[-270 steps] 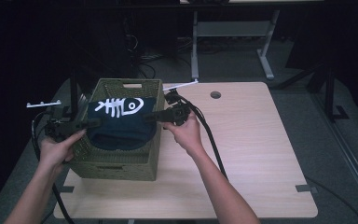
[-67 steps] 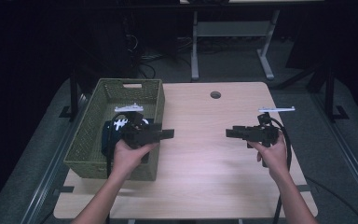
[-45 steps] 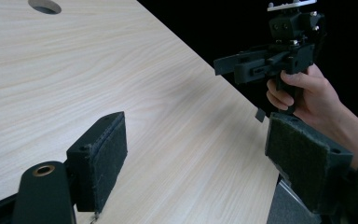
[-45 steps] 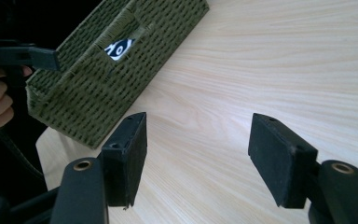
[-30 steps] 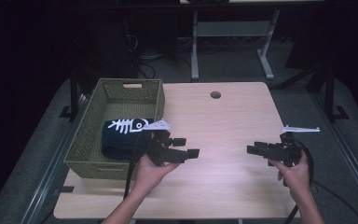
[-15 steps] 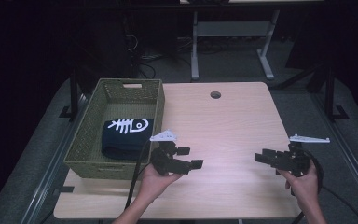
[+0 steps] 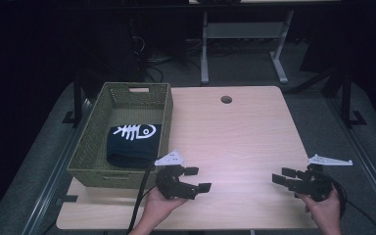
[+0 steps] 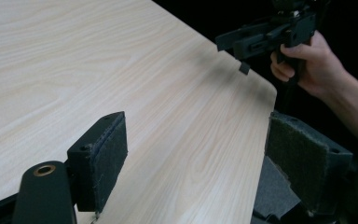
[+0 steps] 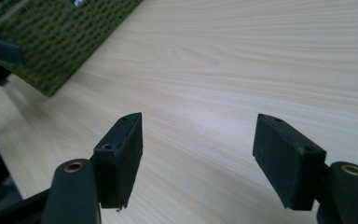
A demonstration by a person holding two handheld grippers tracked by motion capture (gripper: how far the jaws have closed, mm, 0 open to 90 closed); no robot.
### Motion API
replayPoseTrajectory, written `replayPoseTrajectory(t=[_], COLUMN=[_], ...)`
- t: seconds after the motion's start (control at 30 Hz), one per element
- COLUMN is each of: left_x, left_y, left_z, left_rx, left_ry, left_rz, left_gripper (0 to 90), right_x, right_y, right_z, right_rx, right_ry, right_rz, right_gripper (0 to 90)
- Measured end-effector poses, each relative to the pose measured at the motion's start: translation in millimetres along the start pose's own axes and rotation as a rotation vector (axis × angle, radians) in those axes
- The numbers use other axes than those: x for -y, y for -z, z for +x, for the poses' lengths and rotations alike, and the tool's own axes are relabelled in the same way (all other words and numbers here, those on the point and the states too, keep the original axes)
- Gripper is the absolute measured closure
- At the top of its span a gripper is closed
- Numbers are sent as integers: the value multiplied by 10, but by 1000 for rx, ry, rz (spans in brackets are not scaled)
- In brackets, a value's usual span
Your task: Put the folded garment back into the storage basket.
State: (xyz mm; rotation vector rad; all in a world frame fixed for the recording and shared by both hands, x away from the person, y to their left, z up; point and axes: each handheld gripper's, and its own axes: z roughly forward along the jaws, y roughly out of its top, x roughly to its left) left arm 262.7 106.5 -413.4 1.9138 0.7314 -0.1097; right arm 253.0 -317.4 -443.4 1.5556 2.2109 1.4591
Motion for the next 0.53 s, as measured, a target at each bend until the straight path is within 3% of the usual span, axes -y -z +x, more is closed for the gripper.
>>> replayPoseTrajectory(t=[0.23, 0.53], left_x=[220, 357], left_y=[7, -85], left_z=[10, -37], left_rx=[8, 1], left_ry=[-8, -56], left_rz=[9, 48], left_gripper=[210, 216], right_x=[177, 300], right_y=[-31, 68], right_z=[115, 222], right_rx=[34, 8], right_ry=[30, 34], right_rz=[3, -91], right_gripper=[318, 317])
